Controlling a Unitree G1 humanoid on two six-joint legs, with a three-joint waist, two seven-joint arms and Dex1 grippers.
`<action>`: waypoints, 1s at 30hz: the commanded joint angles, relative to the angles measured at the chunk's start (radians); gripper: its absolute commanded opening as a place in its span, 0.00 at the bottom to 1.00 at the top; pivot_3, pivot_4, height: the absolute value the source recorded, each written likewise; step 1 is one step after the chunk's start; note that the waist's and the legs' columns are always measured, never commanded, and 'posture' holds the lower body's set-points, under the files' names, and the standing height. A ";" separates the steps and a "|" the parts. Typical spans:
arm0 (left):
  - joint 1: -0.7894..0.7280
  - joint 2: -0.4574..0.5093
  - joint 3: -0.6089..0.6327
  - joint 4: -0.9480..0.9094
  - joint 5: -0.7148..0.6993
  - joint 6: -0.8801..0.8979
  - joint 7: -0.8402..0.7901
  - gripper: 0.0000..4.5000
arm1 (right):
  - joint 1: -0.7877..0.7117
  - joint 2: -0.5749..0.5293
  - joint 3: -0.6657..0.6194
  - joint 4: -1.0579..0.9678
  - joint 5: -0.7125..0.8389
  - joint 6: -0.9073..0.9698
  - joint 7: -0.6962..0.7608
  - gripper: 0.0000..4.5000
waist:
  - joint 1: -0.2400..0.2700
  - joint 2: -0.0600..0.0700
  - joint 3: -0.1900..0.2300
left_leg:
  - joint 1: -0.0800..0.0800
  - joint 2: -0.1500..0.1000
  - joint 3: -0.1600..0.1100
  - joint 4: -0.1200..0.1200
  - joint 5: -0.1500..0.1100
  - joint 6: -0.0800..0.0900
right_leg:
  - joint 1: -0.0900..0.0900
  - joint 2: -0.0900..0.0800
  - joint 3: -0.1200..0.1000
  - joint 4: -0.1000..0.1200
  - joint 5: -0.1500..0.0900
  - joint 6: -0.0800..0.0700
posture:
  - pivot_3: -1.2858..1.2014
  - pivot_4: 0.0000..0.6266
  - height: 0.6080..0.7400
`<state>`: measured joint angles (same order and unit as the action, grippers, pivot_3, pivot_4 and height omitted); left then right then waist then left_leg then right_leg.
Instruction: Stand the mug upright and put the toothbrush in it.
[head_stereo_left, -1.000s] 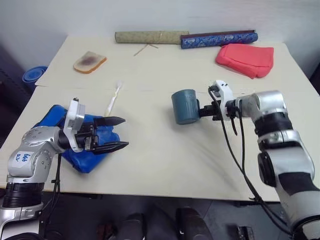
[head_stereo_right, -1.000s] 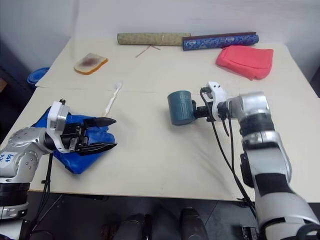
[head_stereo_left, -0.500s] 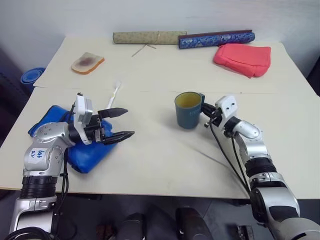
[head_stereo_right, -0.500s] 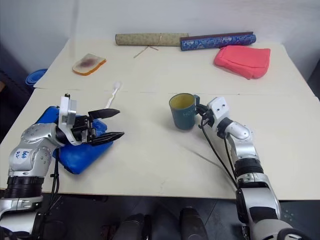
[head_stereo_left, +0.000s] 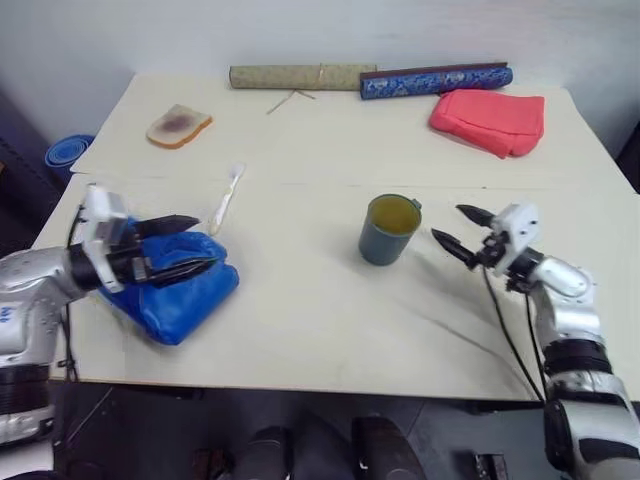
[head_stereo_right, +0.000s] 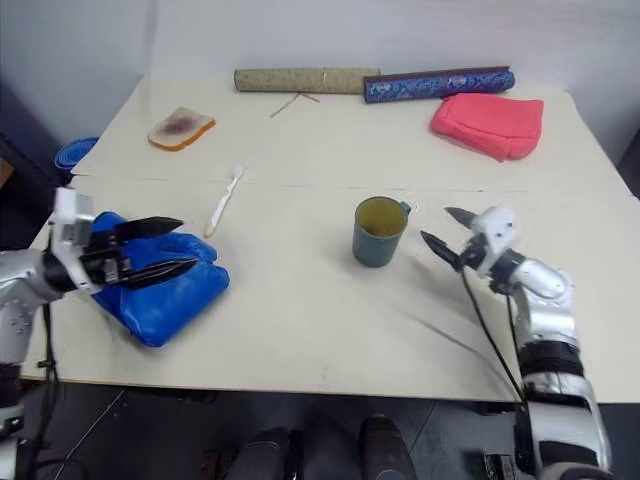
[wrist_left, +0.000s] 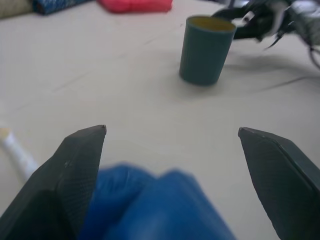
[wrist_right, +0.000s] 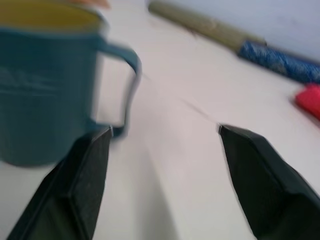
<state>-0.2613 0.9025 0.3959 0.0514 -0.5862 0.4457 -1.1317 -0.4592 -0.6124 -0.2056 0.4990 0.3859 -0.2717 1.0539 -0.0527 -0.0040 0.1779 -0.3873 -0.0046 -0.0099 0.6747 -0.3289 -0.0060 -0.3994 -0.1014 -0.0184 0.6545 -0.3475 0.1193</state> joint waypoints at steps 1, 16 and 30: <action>0.117 0.078 0.217 0.083 0.005 0.071 0.072 1.00 | 0.178 -0.067 -0.062 -0.302 0.219 0.106 0.205 0.99 | 0.002 0.000 0.000 | 0.000 0.000 -0.001 -0.001 0.000 0.000 | 0.001 0.000 0.000 -0.001 0.000 0.000 | 0.52 0.24 1.00; -0.317 0.175 -0.028 0.296 0.005 0.530 0.196 1.00 | 0.325 0.082 -0.034 -0.688 0.202 0.007 0.077 0.99 | 0.077 -0.007 -0.002 | 0.015 -0.004 -0.007 -0.008 -0.003 0.001 | 0.018 -0.005 -0.001 -0.009 0.000 -0.001 | 0.52 0.24 1.00; -1.089 -0.249 -0.571 1.091 0.502 0.314 0.298 1.00 | 0.293 0.045 -0.061 -0.686 0.213 0.023 0.051 0.99 | 0.033 -0.009 -0.001 | 0.015 -0.009 0.001 -0.008 -0.003 0.002 | 0.014 0.004 -0.006 -0.007 -0.001 0.000 | 0.52 0.24 1.00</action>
<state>-1.3107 0.6564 -0.1798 1.0876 -0.1245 0.8208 -0.8675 -0.1540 -0.5538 -0.2467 -0.1505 0.5789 -0.2531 1.1185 -0.0194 -0.0130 0.1772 -0.3725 -0.0138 -0.0082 0.6672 -0.3317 -0.0038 -0.3859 -0.0976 -0.0239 0.6473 -0.3480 0.1197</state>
